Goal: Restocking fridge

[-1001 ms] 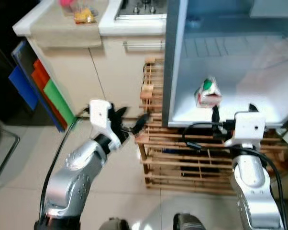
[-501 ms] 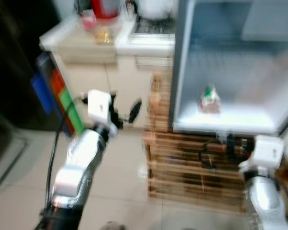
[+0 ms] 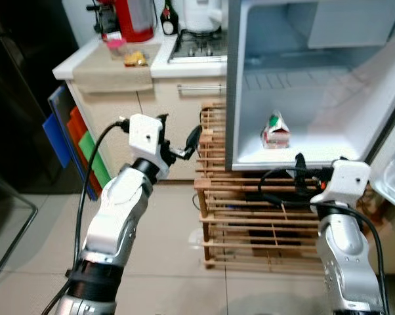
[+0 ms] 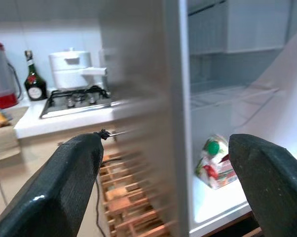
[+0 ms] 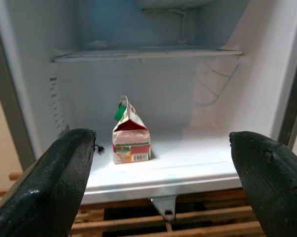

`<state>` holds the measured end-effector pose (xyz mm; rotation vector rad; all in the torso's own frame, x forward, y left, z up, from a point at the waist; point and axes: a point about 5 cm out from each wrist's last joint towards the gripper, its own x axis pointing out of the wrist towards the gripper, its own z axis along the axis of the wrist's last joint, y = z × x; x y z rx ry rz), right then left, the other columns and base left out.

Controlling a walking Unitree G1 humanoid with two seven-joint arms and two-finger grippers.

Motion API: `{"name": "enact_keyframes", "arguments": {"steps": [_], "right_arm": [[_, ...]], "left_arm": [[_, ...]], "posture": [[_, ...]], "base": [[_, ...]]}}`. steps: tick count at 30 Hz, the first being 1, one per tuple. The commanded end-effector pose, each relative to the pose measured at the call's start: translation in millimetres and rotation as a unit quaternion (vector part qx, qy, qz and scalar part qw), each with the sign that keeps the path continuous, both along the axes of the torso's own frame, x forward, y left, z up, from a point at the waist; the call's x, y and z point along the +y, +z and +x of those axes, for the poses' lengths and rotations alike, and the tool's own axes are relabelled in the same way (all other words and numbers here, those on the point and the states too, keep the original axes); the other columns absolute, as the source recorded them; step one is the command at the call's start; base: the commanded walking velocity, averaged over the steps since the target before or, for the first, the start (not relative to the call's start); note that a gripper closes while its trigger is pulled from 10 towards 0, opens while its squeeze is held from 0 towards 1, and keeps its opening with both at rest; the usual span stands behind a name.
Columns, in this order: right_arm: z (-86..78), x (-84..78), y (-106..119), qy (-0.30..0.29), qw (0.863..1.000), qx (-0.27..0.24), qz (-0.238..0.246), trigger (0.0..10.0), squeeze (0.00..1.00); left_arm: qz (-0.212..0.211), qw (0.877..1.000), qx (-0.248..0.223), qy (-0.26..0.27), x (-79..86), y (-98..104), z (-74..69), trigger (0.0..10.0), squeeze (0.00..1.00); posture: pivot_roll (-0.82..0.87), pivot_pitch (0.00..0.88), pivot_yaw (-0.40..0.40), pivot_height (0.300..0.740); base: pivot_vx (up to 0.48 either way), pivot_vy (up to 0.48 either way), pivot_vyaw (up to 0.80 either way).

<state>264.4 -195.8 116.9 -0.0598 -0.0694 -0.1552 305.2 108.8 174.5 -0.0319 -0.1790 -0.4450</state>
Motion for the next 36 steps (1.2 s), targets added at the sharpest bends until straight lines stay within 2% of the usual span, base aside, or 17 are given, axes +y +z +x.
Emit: {"name": "enact_keyframes", "arguments": {"steps": [1, 7, 13, 16, 24, 28, 36], "right_arm": [[3.0, 3.3, 1, 0.005, 1.0, -0.004, 0.001, 10.0, 0.0], [4.8, 3.5, -3, 0.011, 1.0, 0.0, -0.002, 10.0, 0.0], [-8.4, -3.3, -15, 0.013, 1.0, 0.023, -0.007, 10.0, 0.0], [-12.4, -4.1, -20, 0.015, 0.999, 0.033, -0.008, 10.0, 0.0], [-14.3, -2.4, -25, 0.022, 0.999, 0.042, -0.011, 10.0, 0.0], [-14.9, -3.6, -24, 0.025, 0.999, 0.042, -0.015, 10.0, 0.0], [-15.9, -6.1, -24, 0.019, 0.999, 0.043, -0.012, 10.0, 0.0]], "left_arm": [[0.005, 1.0, 0.006, 0.013, 4.7, -3, 2.4, 10.0, 0.0], [-0.008, 1.0, 0.015, 0.024, 3.8, -7, 7.8, 10.0, 0.0], [0.006, 0.998, 0.049, 0.049, 26.7, -30, -0.7, 10.0, 0.0], [0.004, 0.997, 0.063, 0.051, 29.4, -37, -4.6, 10.0, 0.0], [-0.006, 0.998, 0.061, 0.034, 20.9, -36, -7.3, 10.0, 0.0], [-0.006, 0.999, 0.054, -0.001, 14.3, -36, -11.7, 10.0, 0.0], [-0.008, 0.998, 0.052, -0.019, 10.2, -34, -11.6, 10.0, 0.0]], "posture": [[-0.13, 0.0, 0.107, 0.74], [-0.13, 0.0, 0.11, 0.74], [-0.13, 0.0, 0.109, 0.74], [-0.13, 0.0, 0.108, 0.74], [-0.13, 0.0, 0.106, 0.74], [-0.14, 0.0, 0.112, 0.74], [-0.14, 0.0, 0.123, 0.74]], "base": [[-0.24, 0.0, 0.0], [-0.04, 0.0, 0.0], [0.0, 0.0, 0.0], [0.0, 0.0, 0.0], [0.0, 0.0, 0.0], [0.0, -0.478, 0.0], [0.0, -0.466, 0.0]]}}
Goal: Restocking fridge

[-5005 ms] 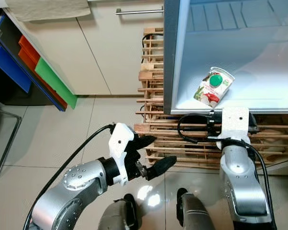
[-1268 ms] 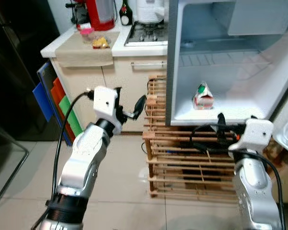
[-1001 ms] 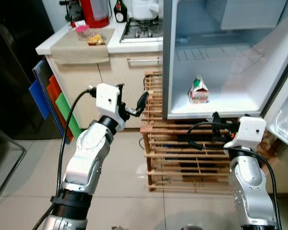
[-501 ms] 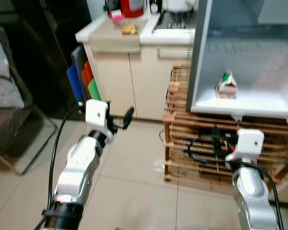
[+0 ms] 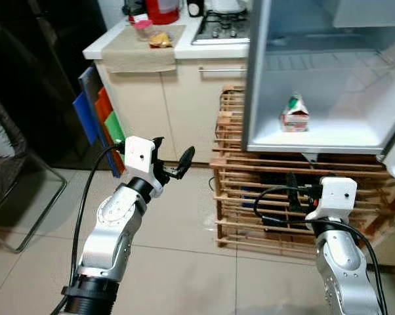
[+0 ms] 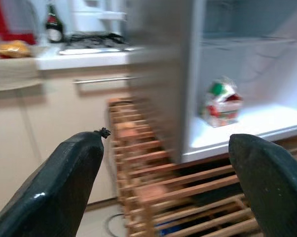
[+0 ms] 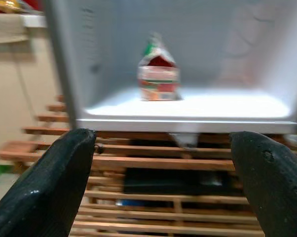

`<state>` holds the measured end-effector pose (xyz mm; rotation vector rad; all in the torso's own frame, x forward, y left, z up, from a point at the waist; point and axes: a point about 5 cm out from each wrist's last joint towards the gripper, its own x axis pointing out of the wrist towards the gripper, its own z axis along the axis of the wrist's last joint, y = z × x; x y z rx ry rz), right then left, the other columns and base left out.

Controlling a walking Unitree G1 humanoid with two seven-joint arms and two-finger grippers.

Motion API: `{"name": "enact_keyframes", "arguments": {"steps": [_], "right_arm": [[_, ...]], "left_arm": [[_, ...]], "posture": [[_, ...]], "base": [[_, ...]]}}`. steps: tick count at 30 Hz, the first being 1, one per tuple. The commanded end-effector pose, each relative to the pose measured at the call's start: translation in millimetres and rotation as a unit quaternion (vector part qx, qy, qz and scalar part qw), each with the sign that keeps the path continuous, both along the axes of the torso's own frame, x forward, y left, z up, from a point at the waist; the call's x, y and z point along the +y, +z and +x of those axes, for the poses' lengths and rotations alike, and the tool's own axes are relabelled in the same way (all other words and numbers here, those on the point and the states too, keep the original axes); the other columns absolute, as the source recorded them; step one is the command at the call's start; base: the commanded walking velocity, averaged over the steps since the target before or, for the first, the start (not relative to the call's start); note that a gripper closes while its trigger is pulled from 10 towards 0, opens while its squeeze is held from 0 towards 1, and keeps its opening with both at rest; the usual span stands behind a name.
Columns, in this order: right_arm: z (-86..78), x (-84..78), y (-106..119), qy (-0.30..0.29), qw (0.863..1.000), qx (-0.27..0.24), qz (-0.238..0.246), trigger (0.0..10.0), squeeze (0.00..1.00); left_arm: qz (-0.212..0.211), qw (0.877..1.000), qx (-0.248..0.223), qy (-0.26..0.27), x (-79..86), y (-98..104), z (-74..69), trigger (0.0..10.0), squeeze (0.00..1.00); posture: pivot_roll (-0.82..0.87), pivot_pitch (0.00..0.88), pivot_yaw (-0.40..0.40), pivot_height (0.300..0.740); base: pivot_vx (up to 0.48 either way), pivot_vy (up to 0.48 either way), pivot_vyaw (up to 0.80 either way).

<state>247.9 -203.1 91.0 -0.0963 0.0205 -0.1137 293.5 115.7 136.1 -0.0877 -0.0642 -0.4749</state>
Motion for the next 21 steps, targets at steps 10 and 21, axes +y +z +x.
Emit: {"name": "enact_keyframes", "arguments": {"steps": [10, 21], "right_arm": [[7.2, 4.6, 14, 0.01, 1.0, -0.024, 0.001, 10.0, 0.0], [11.3, 8.8, 9, 0.029, 1.0, -0.01, -0.001, 10.0, 0.0]], "left_arm": [[0.001, 1.0, -0.011, 0.016, 6.6, 5, 2.4, 10.0, 0.0], [-0.006, 1.0, -0.008, 0.02, 3.5, 8, 0.1, 10.0, 0.0]], "posture": [[-0.13, 0.0, 0.11, 0.74], [-0.12, 0.0, 0.077, 0.74]], "base": [[0.0, -0.355, 0.0], [-0.139, -0.242, 0.0]]}}
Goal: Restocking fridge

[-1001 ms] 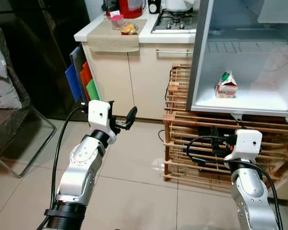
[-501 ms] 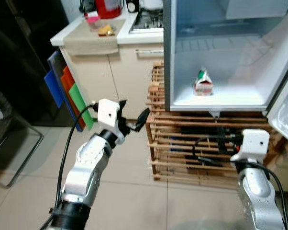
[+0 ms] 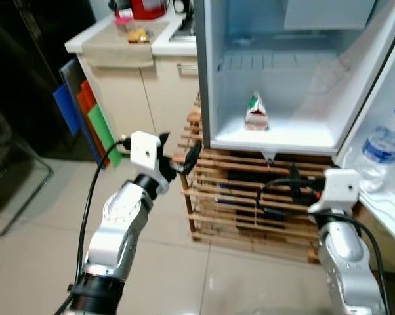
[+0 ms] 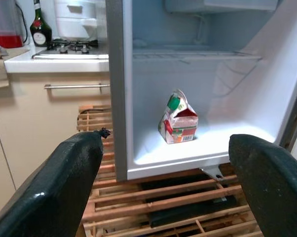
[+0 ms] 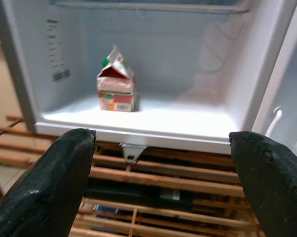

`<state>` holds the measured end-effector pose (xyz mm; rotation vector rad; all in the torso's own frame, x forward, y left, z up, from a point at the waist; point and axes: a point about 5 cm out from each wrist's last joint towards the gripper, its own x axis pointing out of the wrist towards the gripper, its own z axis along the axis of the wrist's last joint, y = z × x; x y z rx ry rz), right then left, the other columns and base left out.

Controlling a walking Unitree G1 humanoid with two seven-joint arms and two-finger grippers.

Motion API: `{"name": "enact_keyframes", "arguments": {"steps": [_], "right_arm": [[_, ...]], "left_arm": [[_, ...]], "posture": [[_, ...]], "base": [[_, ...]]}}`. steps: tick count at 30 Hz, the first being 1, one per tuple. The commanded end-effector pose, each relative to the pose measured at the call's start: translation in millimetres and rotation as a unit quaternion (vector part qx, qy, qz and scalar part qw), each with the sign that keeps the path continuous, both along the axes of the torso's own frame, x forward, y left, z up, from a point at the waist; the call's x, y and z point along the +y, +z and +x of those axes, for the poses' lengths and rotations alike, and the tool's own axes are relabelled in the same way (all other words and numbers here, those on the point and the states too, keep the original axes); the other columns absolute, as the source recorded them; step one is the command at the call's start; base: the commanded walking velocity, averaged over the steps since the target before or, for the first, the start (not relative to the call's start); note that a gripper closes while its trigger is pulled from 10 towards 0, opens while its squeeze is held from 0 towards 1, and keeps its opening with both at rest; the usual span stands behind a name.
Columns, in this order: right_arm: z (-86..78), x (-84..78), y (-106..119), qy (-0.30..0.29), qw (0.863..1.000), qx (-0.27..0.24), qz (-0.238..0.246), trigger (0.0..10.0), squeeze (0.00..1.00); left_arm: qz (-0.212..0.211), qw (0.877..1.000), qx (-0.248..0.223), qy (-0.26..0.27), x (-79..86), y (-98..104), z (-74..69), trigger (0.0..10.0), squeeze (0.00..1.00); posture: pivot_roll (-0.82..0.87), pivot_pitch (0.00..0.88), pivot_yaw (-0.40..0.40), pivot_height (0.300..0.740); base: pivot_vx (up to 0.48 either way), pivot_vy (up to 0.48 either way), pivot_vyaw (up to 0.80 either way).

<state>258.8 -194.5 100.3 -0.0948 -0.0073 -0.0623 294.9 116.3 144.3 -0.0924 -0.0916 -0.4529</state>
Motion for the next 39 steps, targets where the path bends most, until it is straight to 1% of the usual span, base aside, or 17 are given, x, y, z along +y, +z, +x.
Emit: {"name": "enact_keyframes", "arguments": {"steps": [1, 8, 10, 24, 26, 27, 28, 29, 31, 32, 33, 34, 35, 36, 37, 38, 39], "right_arm": [[-0.2, 0.4, 0, 0.003, 1.0, 0.003, -0.002, 10.0, 0.0], [-2.8, -0.8, -2, 0.0, 1.0, 0.006, -0.002, 10.0, 0.0], [-3.4, -1.2, -3, -0.001, 1.0, 0.008, -0.002, 10.0, 0.0], [-10.0, -1.9, -11, 0.004, 1.0, 0.025, -0.004, 10.0, 0.0], [-14.4, -0.5, -17, 0.023, 0.999, 0.042, -0.007, 10.0, 0.0], [-17.7, -1.1, -24, 0.03, 0.997, 0.062, -0.019, 10.0, 0.0], [-22.3, -6.0, -34, 0.024, 0.994, 0.096, -0.041, 10.0, 0.0], [-29.6, -20.4, -50, -0.013, 0.986, 0.151, -0.073, 10.0, 0.0], [-33.7, -30.3, -59, -0.042, 0.979, 0.184, -0.079, 10.0, 0.0], [-37.0, -35.8, -66, -0.056, 0.972, 0.213, -0.083, 10.0, 0.0], [-42.0, -43.0, -75, -0.076, 0.962, 0.248, -0.084, 10.0, 0.0], [-45.8, -47.8, -80, -0.09, 0.954, 0.272, -0.084, 10.0, 0.0], [-50.8, -55.2, -87, -0.115, 0.943, 0.3, -0.091, 10.0, 0.0], [-53.9, -59.6, -91, -0.131, 0.935, 0.314, -0.096, 10.0, 0.0], [-58.7, -67.2, -96, -0.154, 0.925, 0.334, -0.099, 10.0, 0.0], [-69.6, -87.1, -103, -0.215, 0.899, 0.366, -0.106, 10.0, 0.0], [-74.9, -97.7, -105, -0.246, 0.886, 0.378, -0.111, 10.0, 0.0]], "left_arm": [[0.0, 1.0, 0.004, 0.008, 2.7, 0, -1.5, 10.0, 0.0], [0.0, 1.0, 0.005, 0.004, 0.8, 0, 0.0, 10.0, 0.0], [0.003, 1.0, -0.001, 0.003, 0.6, 1, 0.3, 10.0, 0.0], [-0.003, 1.0, 0.0, -0.003, -1.4, 1, -0.7, 10.0, 0.0], [-0.002, 1.0, 0.001, -0.004, -1.6, 1, -0.9, 10.0, 0.0], [-0.003, 1.0, 0.002, -0.005, -1.3, 0, -1.0, 10.0, 0.0], [-0.003, 1.0, 0.004, -0.004, -0.4, -1, -0.5, 10.0, 0.0], [0.002, 1.0, 0.015, 0.0, 1.6, -5, 1.4, 10.0, 0.0], [0.01, 0.999, 0.034, 0.001, 2.5, -11, 3.4, 10.0, 0.0], [0.029, 0.998, 0.058, -0.007, 2.2, -20, 4.9, 10.0, 0.0], [0.068, 0.992, 0.103, -0.014, 1.8, -37, 7.8, 10.0, 0.0], [0.096, 0.986, 0.135, -0.018, 2.5, -49, 9.0, 10.0, 0.0], [0.123, 0.977, 0.171, -0.015, 4.3, -61, 10.6, 10.0, 0.0], [0.138, 0.972, 0.191, -0.012, 5.7, -68, 11.4, 10.0, 0.0], [0.143, 0.966, 0.215, -0.005, 7.0, -73, 13.0, 10.0, 0.0], [0.134, 0.963, 0.233, 0.0, 5.7, -74, 17.1, 10.0, 0.0], [0.126, 0.964, 0.233, -0.001, 3.4, -72, 19.6, 10.0, 0.0]], "posture": [[-0.12, 0.0, 0.077, 0.74], [-0.13, 0.0, 0.085, 0.74], [-0.13, 0.0, 0.087, 0.74], [-0.13, 0.0, 0.087, 0.74], [-0.13, 0.0, 0.086, 0.74], [-0.13, 0.0, 0.086, 0.74], [-0.13, 0.0, 0.086, 0.74], [-0.13, 0.0, 0.086, 0.74], [-0.14, 0.0, 0.084, 0.74], [-0.14, 0.0, 0.084, 0.74], [-0.14, 0.0, 0.083, 0.74], [-0.14, 0.0, 0.083, 0.74], [-0.14, 0.0, 0.087, 0.74], [-0.14, 0.0, 0.087, 0.74], [-0.14, 0.0, 0.087, 0.74], [-0.14, 0.0, 0.087, 0.74], [-0.17, 0.0, 0.104, 0.74]], "base": [[-0.304, -0.371, 0.0], [-0.303, -0.371, 0.0], [-0.274, -0.375, 0.0], [0.0, 0.0, 0.0], [0.0, 0.0, 0.0], [0.0, 0.0, 0.0], [0.0, 0.0, 0.0], [0.0, 0.0, 0.0], [0.0, 0.0, 0.0], [0.0, 0.0, 0.0], [0.0, 0.0, 0.0], [0.0, 0.0, 0.0], [0.0, 0.0, 0.0], [0.0, 0.0, 0.0], [0.0, 0.0, 0.0], [0.0, 0.0, 0.0], [0.0, 0.0, 0.0]]}}
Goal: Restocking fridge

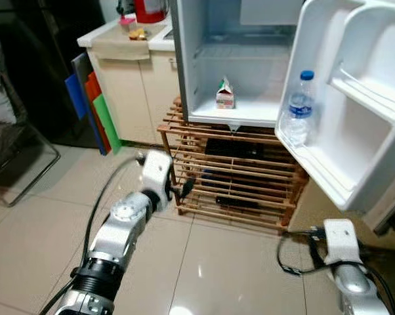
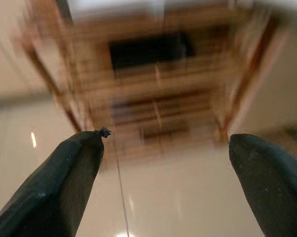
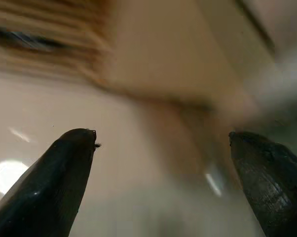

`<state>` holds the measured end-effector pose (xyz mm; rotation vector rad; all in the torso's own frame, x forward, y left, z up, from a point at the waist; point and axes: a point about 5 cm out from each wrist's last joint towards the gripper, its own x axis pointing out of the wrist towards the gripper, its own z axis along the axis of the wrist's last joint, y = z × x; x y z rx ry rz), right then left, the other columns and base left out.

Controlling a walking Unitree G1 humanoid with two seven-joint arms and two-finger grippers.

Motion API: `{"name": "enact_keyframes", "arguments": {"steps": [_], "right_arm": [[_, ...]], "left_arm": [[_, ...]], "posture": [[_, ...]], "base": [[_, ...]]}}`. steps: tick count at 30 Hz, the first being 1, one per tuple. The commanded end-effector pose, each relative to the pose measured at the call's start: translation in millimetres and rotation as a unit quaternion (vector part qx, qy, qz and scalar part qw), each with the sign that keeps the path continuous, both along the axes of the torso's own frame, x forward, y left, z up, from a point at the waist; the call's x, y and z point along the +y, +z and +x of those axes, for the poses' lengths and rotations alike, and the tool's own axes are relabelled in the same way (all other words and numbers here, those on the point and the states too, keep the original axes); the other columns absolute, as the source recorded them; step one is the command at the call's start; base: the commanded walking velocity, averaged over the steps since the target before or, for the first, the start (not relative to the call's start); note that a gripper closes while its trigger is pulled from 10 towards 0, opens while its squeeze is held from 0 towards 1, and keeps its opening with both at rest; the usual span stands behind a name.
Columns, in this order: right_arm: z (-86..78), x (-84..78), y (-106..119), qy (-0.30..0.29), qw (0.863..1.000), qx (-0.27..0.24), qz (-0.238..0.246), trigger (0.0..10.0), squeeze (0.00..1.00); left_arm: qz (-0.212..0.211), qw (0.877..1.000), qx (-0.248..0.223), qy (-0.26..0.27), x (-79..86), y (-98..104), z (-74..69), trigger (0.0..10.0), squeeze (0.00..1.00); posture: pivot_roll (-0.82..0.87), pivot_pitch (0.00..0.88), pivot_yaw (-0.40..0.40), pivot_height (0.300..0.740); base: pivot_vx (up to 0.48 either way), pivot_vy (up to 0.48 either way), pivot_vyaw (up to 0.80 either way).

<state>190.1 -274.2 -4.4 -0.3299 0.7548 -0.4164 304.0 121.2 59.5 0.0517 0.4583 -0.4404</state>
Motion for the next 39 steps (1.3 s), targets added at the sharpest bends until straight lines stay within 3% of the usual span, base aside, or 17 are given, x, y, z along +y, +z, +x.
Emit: {"name": "enact_keyframes", "arguments": {"steps": [1, 6, 9, 11, 14, 16, 17, 18, 20, 23, 29, 30, 32, 33, 37, 38, 39], "right_arm": [[-9.1, -24.2, -1, -0.071, 0.997, 0.024, -0.035, 10.0, 0.0], [-21.2, -67.9, 15, -0.148, 0.983, 0.013, -0.107, 10.0, 0.0], [-24.9, -80.1, 21, -0.174, 0.977, 0.009, -0.123, 10.0, 0.0], [-26.6, -97.0, 32, -0.206, 0.967, -0.005, -0.147, 10.0, 0.0], [-14.3, -115.9, 67, -0.21, 0.949, -0.059, -0.228, 10.0, 0.0], [-10.4, -117.7, 75, -0.206, 0.945, -0.073, -0.245, 10.0, 0.0], [4.2, -117.0, 99, -0.19, 0.934, -0.125, -0.276, 10.0, 0.0], [4.2, -117.0, 99, -0.19, 0.934, -0.125, -0.276, 10.0, 0.0], [27.3, -109.7, 132, -0.165, 0.918, -0.201, -0.298, 10.0, 0.0], [41.0, -101.8, 145, -0.143, 0.915, -0.234, -0.295, 10.0, 0.0], [85.7, -67.4, 161, -0.081, 0.929, -0.292, -0.215, 10.0, 0.0], [102.7, -51.0, 171, -0.046, 0.928, -0.314, -0.195, 10.0, 0.0], [117.3, -34.1, 179, -0.009, 0.928, -0.332, -0.168, 10.0, 0.0], [117.3, -34.1, 179, -0.009, 0.928, -0.332, -0.168, 10.0, 0.0], [134.0, -8.5, 191, 0.047, 0.922, -0.365, -0.12, 10.0, 0.0], [136.9, 0.2, 194, 0.067, 0.919, -0.374, -0.107, 10.0, 0.0], [139.4, 12.8, 198, 0.094, 0.915, -0.383, -0.081, 10.0, 0.0]], "left_arm": [[-0.006, 1.0, -0.017, 0.005, -3.2, 15, 12.1, 10.0, 0.0], [0.026, 0.999, 0.007, -0.039, -12.3, 4, 9.8, 10.0, 0.0], [0.033, 0.998, 0.02, -0.047, -14.1, -2, 8.7, 10.0, 0.0], [0.031, 0.997, 0.049, -0.052, -15.6, -10, 5.9, 10.0, 0.0], [0.034, 0.994, 0.082, -0.064, -16.3, -20, 0.6, 10.0, 0.0], [0.039, 0.994, 0.083, -0.064, -15.6, -22, 0.6, 10.0, 0.0], [0.049, 0.993, 0.087, -0.061, -11.7, -25, 1.7, 10.0, 0.0], [0.049, 0.993, 0.087, -0.061, -11.7, -25, 1.7, 10.0, 0.0], [0.066, 0.992, 0.093, -0.045, -3.0, -30, 3.6, 10.0, 0.0], [0.068, 0.992, 0.095, -0.037, -0.3, -31, 4.3, 10.0, 0.0], [0.083, 0.992, 0.092, -0.033, 2.6, -33, 6.6, 10.0, 0.0], [0.093, 0.991, 0.091, -0.034, 4.5, -36, 6.5, 10.0, 0.0], [0.107, 0.989, 0.094, -0.034, 8.6, -40, 5.2, 10.0, 0.0], [0.107, 0.989, 0.094, -0.034, 8.6, -40, 5.2, 10.0, 0.0], [0.127, 0.985, 0.116, -0.028, 20.0, -51, -1.0, 10.0, 0.0], [0.124, 0.983, 0.136, -0.016, 27.2, -58, -5.9, 10.0, 0.0], [0.082, 0.979, 0.186, 0.031, 39.4, -69, -15.5, 10.0, 0.0]], "posture": [[-0.17, 0.0, 0.104, 0.74], [-0.21, 0.0, 0.118, 0.74], [-0.22, 0.0, 0.118, 0.74], [-0.22, 0.0, 0.118, 0.74], [-0.23, 0.0, 0.118, 0.74], [-0.23, 0.0, 0.119, 0.74], [-0.24, 0.0, 0.121, 0.74], [-0.24, 0.0, 0.121, 0.74], [-0.24, 0.0, 0.122, 0.74], [-0.24, 0.0, 0.122, 0.74], [-0.25, 0.0, 0.145, 0.74], [-0.25, 0.0, 0.155, 0.74], [-0.25, 0.0, 0.159, 0.74], [-0.25, 0.0, 0.159, 0.74], [-0.24, 0.0, 0.158, 0.74], [-0.23, 0.0, 0.158, 0.74], [-0.22, 0.0, 0.156, 0.74]], "base": [[0.0, 0.0, 0.0], [0.0, 0.0, 0.0], [0.0, 0.0, 0.0], [0.0, 0.0, 0.0], [0.0, 0.0, 0.0], [0.0, 0.0, 0.0], [0.0, 0.0, 0.0], [0.0, 0.0, 0.0], [0.0, 0.0, 0.0], [0.0, 0.0, 0.0], [0.0, 0.0, 0.0], [0.0, 0.0, 0.0], [0.0, 0.0, 0.0], [0.0, 0.0, 0.0], [0.0, 0.0, 0.0], [0.0, 0.0, 0.0], [0.0, 0.0, 0.0]]}}
